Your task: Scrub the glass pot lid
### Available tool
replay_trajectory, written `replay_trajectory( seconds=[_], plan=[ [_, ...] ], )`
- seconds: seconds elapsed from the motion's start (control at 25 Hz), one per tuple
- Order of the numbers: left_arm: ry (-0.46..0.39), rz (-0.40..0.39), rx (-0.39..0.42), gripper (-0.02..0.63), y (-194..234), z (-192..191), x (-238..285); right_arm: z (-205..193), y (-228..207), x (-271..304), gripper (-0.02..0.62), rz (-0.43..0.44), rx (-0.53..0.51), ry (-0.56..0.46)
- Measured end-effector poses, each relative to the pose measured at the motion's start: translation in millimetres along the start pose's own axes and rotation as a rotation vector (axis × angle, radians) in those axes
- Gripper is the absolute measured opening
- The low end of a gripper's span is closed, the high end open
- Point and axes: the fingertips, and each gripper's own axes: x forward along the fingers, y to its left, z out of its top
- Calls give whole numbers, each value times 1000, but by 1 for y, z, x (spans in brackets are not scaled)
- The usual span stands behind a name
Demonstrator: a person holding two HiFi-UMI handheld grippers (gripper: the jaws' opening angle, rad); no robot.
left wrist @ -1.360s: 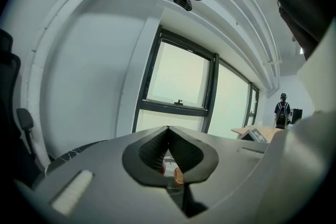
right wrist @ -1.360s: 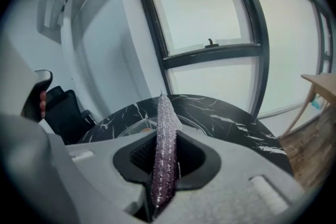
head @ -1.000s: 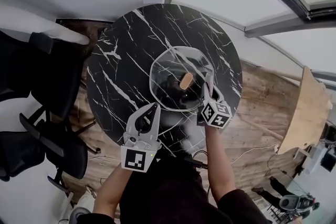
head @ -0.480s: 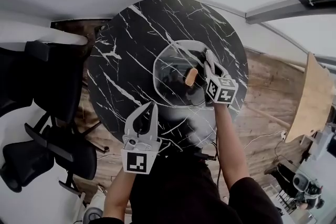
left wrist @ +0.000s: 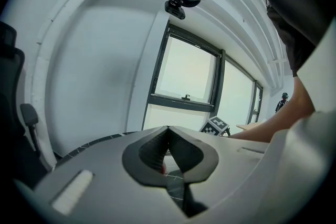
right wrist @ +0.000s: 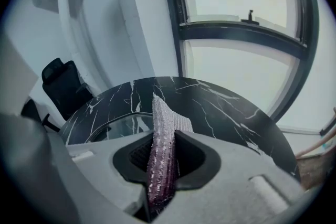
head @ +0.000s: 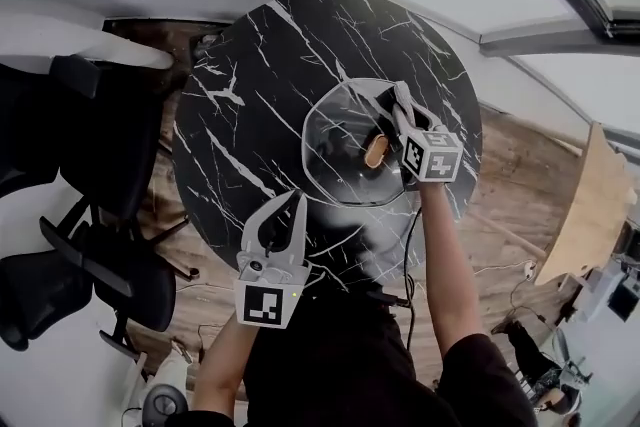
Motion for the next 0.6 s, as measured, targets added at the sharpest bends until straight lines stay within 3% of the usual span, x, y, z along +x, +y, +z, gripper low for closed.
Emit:
replay_trajectory(
  seconds=[0.16, 0.6],
  plan=[
    [-7, 16, 2, 3, 8, 0, -4, 4, 16, 7, 74, 45, -119, 24],
    [5, 37, -19, 3, 20, -9, -15, 17, 46, 17, 74, 143, -276, 53]
  ],
)
